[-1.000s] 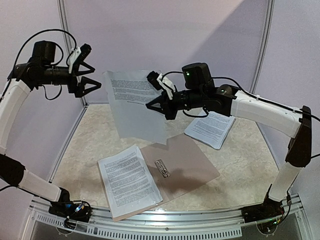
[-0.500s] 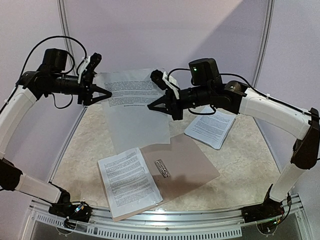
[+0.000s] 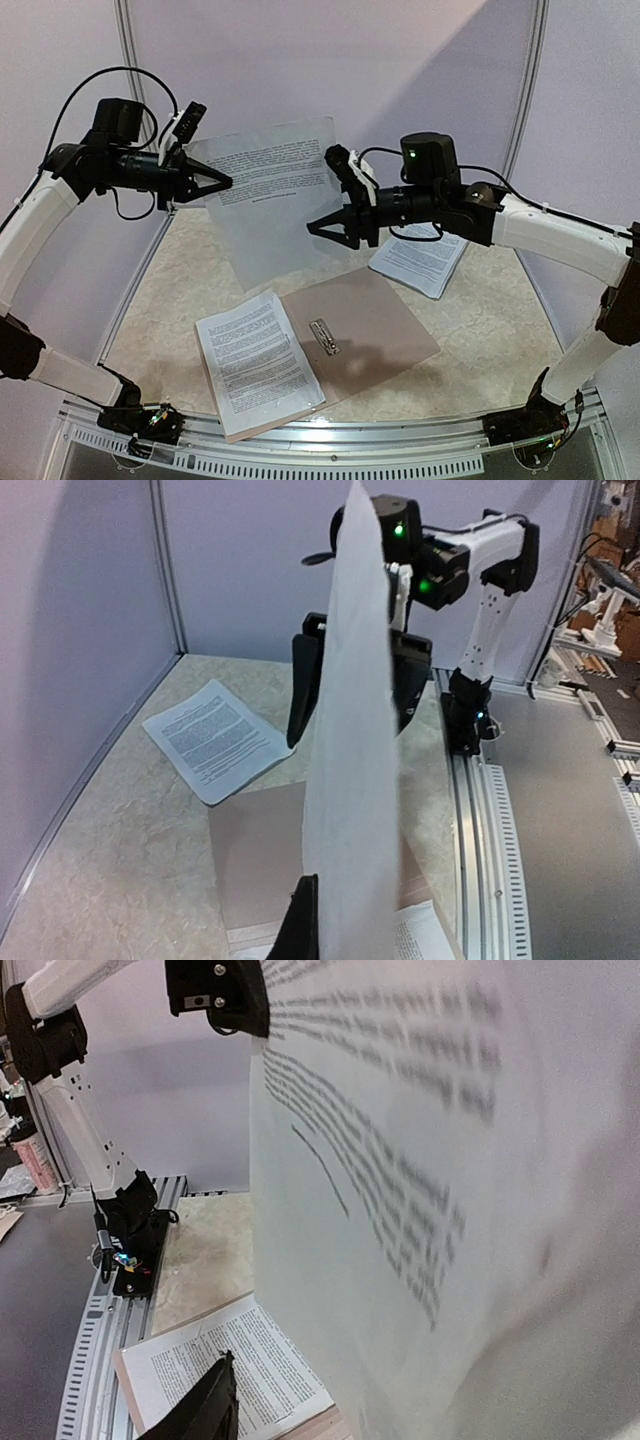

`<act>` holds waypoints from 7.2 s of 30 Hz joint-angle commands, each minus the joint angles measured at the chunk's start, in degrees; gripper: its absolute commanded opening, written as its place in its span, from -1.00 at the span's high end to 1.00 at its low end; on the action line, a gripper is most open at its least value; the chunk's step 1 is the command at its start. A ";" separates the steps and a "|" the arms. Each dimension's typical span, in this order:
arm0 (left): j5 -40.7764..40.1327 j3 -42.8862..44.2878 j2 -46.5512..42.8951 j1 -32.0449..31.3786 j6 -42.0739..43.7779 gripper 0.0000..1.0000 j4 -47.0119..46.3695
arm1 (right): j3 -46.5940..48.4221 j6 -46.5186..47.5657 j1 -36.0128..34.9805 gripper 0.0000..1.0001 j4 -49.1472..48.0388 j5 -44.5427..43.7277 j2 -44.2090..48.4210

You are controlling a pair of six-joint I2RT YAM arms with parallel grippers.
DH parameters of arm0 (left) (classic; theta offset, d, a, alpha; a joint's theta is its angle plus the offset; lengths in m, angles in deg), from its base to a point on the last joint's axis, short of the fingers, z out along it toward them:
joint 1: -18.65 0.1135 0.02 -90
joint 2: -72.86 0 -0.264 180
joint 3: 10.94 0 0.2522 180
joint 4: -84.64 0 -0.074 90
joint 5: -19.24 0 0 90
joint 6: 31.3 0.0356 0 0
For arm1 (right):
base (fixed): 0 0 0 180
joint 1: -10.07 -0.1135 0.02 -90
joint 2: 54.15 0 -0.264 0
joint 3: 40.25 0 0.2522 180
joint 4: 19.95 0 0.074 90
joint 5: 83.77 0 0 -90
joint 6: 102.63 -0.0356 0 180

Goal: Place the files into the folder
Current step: Pass from the right arm to the left, then pass from the left arm to the right, then insert the folder to form pockets on the folder, then open the spring clip on the folder with some files.

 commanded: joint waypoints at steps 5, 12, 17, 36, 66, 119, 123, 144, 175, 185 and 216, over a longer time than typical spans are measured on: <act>8.34 0.10 0.28 0.27 -3.67 1.00 -2.65 | -7.22 -13.39 2.59 -0.03 -17.09 4.46 4.57; 6.85 -0.39 -0.01 0.47 -4.75 0.96 -3.25 | -1.64 -23.64 3.93 1.00 -17.04 11.46 -1.16; -10.98 1.36 -0.79 1.66 0.46 -0.97 1.68 | 0.91 -23.56 4.23 1.00 -7.29 4.95 -3.94; -57.00 -46.02 -8.04 2.33 21.00 -0.99 0.16 | -10.46 -33.56 -0.41 1.00 -7.11 -8.50 -12.71; -57.43 -61.49 -4.68 -8.03 22.24 -0.99 -11.68 | -10.89 -48.79 -6.20 1.00 -12.69 2.81 -24.16; -63.95 -66.00 -4.27 -8.03 26.01 -0.72 -9.49 | -3.45 -78.95 -8.68 1.00 -18.11 -1.76 -34.48; -63.98 -66.02 -4.36 -8.08 25.99 -0.72 -9.69 | -6.98 -81.71 -9.21 1.00 -19.63 -0.38 -34.44; -64.88 -65.91 -5.29 -8.05 26.07 -0.71 -9.86 | -6.08 -82.79 -13.02 1.00 -18.15 -1.72 -35.42; -69.02 -61.30 -12.79 -7.77 25.77 -0.83 -4.23 | 9.63 -51.08 -13.07 -0.22 23.23 -25.62 -24.34; -67.84 -51.17 -18.02 -7.68 22.30 -0.88 3.19 | 15.60 -34.61 -4.63 -0.46 28.64 -34.59 -19.96; -55.33 -28.21 3.19 -8.65 20.07 -0.94 -6.78 | -12.35 -33.28 13.68 0.31 14.52 -4.22 -13.22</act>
